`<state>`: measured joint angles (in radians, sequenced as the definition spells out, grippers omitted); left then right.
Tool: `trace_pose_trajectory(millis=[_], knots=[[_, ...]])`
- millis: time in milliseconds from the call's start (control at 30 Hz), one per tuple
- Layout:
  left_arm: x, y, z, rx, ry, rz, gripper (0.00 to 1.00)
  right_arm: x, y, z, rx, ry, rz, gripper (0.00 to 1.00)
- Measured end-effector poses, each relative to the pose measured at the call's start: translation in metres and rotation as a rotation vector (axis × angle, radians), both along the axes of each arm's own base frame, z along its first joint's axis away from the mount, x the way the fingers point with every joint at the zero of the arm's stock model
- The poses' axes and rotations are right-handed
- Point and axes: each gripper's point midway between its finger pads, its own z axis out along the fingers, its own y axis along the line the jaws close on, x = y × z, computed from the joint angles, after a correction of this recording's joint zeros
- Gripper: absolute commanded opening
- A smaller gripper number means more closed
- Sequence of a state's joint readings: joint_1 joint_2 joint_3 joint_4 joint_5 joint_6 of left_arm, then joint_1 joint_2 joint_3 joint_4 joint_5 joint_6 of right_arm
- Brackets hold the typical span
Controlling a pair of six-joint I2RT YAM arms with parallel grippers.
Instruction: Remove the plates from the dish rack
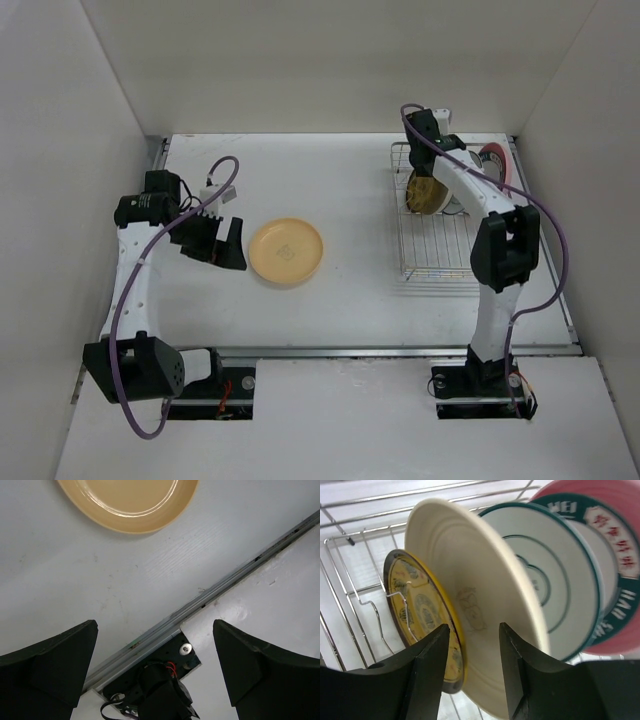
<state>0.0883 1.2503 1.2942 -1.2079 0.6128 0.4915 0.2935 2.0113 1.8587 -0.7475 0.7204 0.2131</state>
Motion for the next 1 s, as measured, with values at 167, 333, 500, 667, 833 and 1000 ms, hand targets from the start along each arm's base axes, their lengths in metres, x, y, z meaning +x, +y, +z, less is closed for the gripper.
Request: trace_pose_trajectory(millis=[167, 333, 500, 667, 833, 1000], knots=[[0.003, 0.002, -0.001, 0.010, -0.003, 0.014, 0.99, 0.004, 0.007, -0.021, 0.079, 0.036, 0.036, 0.48], [0.003, 0.002, -0.002, 0.014, 0.001, 0.024, 0.99, 0.006, 0.015, -0.032, 0.138, 0.032, 0.059, 0.19], [0.003, 0.004, -0.003, 0.024, 0.002, 0.035, 0.99, 0.003, 0.013, -0.033, 0.139, 0.051, 0.065, 0.00], [0.002, 0.006, -0.002, 0.036, -0.007, 0.042, 0.99, 0.002, 0.012, -0.028, 0.143, 0.039, 0.061, 0.00], [0.002, 0.007, -0.001, 0.040, -0.010, 0.043, 0.99, -0.008, 0.005, 0.014, 0.090, -0.049, 0.025, 0.00], [0.002, 0.006, 0.000, 0.038, -0.014, 0.046, 0.99, -0.030, 0.005, 0.105, 0.045, -0.241, -0.006, 0.00]])
